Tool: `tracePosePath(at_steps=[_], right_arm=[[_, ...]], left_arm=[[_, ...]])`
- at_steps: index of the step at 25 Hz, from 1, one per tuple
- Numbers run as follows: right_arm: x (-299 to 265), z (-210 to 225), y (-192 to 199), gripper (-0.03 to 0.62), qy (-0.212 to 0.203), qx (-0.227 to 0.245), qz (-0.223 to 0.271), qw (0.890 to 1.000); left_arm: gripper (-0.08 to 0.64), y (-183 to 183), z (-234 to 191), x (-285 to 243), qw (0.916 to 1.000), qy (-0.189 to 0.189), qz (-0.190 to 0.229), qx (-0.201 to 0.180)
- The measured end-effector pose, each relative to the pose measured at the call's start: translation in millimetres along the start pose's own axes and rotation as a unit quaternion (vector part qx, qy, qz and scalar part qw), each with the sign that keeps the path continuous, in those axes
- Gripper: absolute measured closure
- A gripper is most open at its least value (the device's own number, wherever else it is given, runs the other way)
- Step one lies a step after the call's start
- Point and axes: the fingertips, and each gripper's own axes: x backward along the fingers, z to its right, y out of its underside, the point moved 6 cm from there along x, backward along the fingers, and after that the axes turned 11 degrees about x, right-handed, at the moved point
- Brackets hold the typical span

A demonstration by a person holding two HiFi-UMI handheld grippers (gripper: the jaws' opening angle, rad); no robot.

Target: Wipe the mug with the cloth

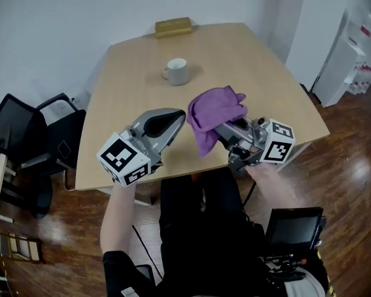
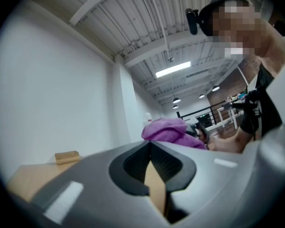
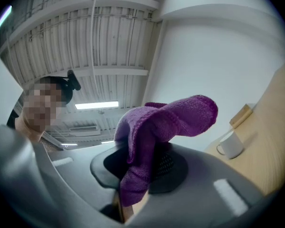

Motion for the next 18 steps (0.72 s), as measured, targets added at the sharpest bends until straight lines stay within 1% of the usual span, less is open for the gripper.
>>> tracePosePath(at_steps=[3, 7, 10, 16, 18], right_arm=[[-14, 30, 2, 0.514, -0.001, -0.015, -0.016, 1.000], [-13, 59, -11, 0.514, 0.007, -0.029, -0.023, 0.999], [-9, 63, -8, 0.514, 0.007, -0.026, -0.025, 0.999], [-7, 69, -2, 0.514, -0.002, -0.018, -0.032, 0.999], [-8, 72, 1, 0.514, -0.011, -0.018, -0.038, 0.999]], left_arm=[[0.537, 0, -33, -16, 0.9998, -0.013, -0.011, -0.002], [0.537, -4, -59, -49, 0.9996, -0.011, -0.025, 0.006], [0.537, 1, -60, -54, 0.9996, -0.008, -0.028, 0.001], [0.537, 13, -61, -64, 0.9990, -0.005, -0.036, -0.024], [0.537, 20, -66, -65, 0.9990, -0.004, -0.029, -0.032]])
